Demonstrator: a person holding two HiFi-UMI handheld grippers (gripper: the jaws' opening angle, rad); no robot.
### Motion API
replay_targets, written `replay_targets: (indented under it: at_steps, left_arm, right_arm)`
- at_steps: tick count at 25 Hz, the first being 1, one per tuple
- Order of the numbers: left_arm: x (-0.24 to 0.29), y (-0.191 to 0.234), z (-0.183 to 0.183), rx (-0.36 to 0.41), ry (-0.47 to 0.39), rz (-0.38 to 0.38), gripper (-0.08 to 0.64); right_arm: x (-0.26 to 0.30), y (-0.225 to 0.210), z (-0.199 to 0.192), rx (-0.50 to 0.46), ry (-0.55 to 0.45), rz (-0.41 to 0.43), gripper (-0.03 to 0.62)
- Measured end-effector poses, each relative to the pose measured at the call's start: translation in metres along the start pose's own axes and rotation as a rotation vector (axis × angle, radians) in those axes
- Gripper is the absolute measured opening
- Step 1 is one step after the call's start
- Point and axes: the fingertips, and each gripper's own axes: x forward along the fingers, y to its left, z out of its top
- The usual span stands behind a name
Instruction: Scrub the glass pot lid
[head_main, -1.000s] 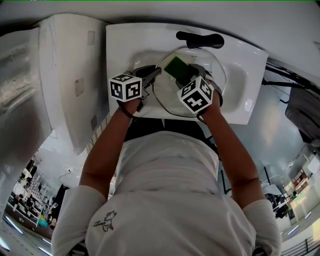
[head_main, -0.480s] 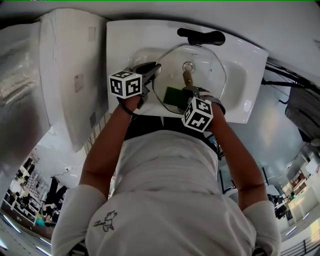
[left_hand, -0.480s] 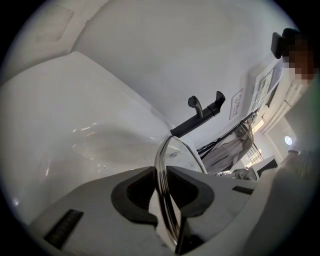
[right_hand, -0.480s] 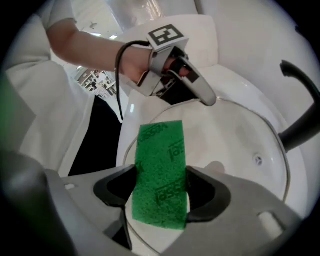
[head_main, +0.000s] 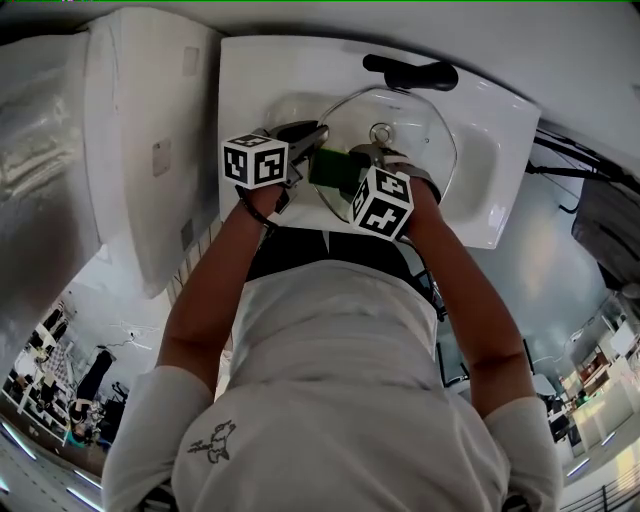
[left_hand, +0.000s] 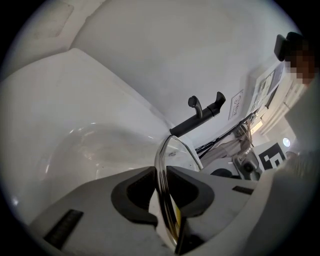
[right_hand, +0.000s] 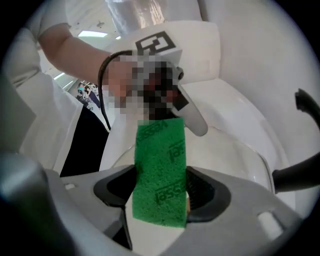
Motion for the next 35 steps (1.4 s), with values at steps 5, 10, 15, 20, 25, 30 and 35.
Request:
replay_targets:
  at_steps: [5,10,15,20,25,30,35]
  left_arm:
    - [0.001,0.001,0.000,0.012,0.010,0.009,0.067]
    - [0.003,0.000,-0.001,0.019,0.022,0.006,0.067]
    - [0.002,0.000,-0.002,0.022,0.029,0.004,0.067]
    - [0.003,-0.002,-0.001,0.039,0.036,0.018,0.068]
    - [0.003,0.000,0.000,0.040,0.030,0.033,0.067]
    - [0.005,0.000,-0.002,0.049,0.045,0.038,0.067]
    - [0.005,-0.001,-0.001,0.060,0.057,0.034,0.069]
  right_arm:
    - [0.001,0.007,-0.012,0.035,0.012,0.024,0.304]
    - [-0.006,0.026,-0.051,0.059,0.079,0.061,0.304]
    - [-0.019,0.042,-0.096,0.067,0.199,0.122,0.304]
    - [-0.027,0.025,-0.088,0.030,0.200,0.053,0.305]
    - [-0.010,0.024,-0.024,0.019,0.071,0.024,0.305]
    - [0.001,0.042,-0.034,-0.053,0.100,0.039,0.305]
    - [-0.008,0.055,-0.069,-0.129,0.172,0.105,0.305]
